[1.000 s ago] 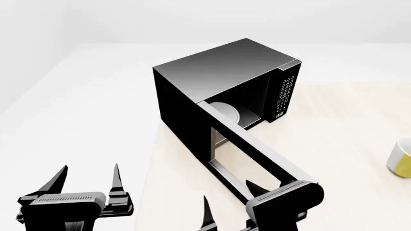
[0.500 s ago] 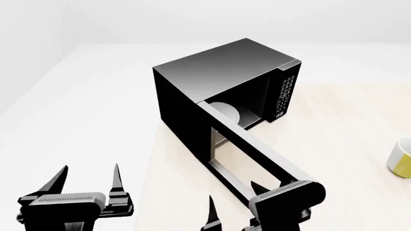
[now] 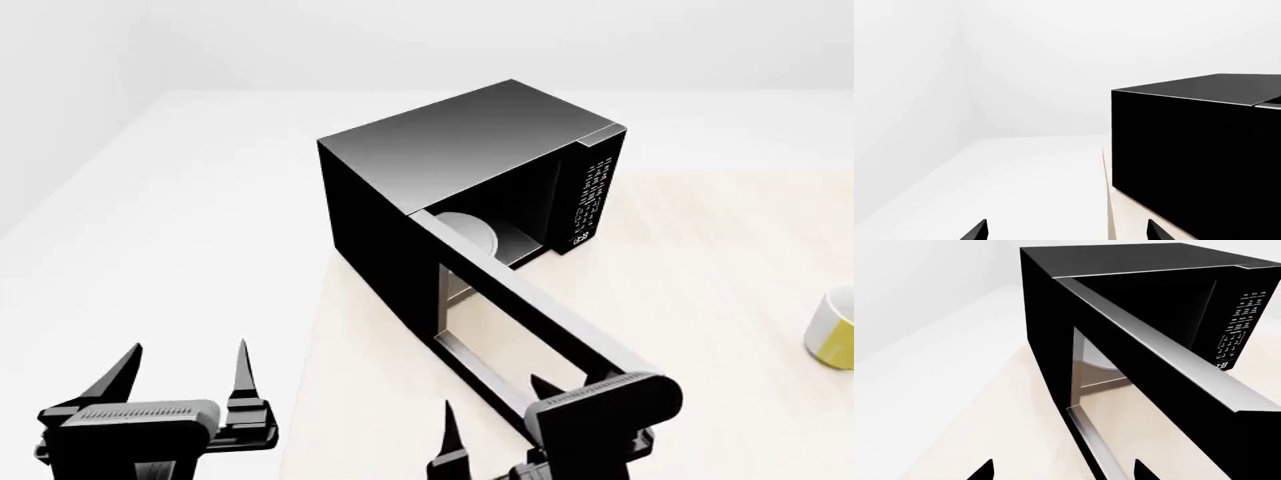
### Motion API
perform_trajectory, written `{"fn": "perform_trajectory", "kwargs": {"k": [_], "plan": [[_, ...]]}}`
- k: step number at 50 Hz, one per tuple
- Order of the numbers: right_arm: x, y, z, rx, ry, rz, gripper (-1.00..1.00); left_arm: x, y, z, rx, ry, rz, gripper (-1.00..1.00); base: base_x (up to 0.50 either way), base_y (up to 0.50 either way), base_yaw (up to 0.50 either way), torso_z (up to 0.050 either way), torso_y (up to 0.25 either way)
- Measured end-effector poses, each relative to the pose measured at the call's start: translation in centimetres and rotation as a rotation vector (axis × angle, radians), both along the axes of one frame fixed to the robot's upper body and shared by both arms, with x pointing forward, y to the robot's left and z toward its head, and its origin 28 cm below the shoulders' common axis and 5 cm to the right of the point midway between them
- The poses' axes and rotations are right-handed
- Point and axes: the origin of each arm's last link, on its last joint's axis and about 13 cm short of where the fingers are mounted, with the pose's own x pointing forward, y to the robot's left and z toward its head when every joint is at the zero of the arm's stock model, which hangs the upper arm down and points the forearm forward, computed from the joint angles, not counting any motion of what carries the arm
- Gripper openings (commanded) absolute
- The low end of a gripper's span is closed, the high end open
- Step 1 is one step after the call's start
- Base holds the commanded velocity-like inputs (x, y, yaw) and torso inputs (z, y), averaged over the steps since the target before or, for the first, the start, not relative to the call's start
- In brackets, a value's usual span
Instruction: Close the microwave.
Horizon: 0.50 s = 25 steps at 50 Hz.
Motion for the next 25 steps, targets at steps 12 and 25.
{"fn": "perform_trajectory", "kwargs": {"k": [12, 25], "plan": [[1.6, 0.7, -0.5, -0.011, -0.001, -0.067, 1.00, 0.1, 0.0, 0.0, -0.001, 0.000, -0.001, 1.00, 0.00, 0.00, 0.00, 0.000, 0.000], [7.0, 1.5, -2.8, -0.036, 0.024, -0.071, 1.00, 0.0, 0.0, 0.0, -0.001, -0.001, -0.002, 1.00, 0.00, 0.00, 0.00, 0.000, 0.000]]}}
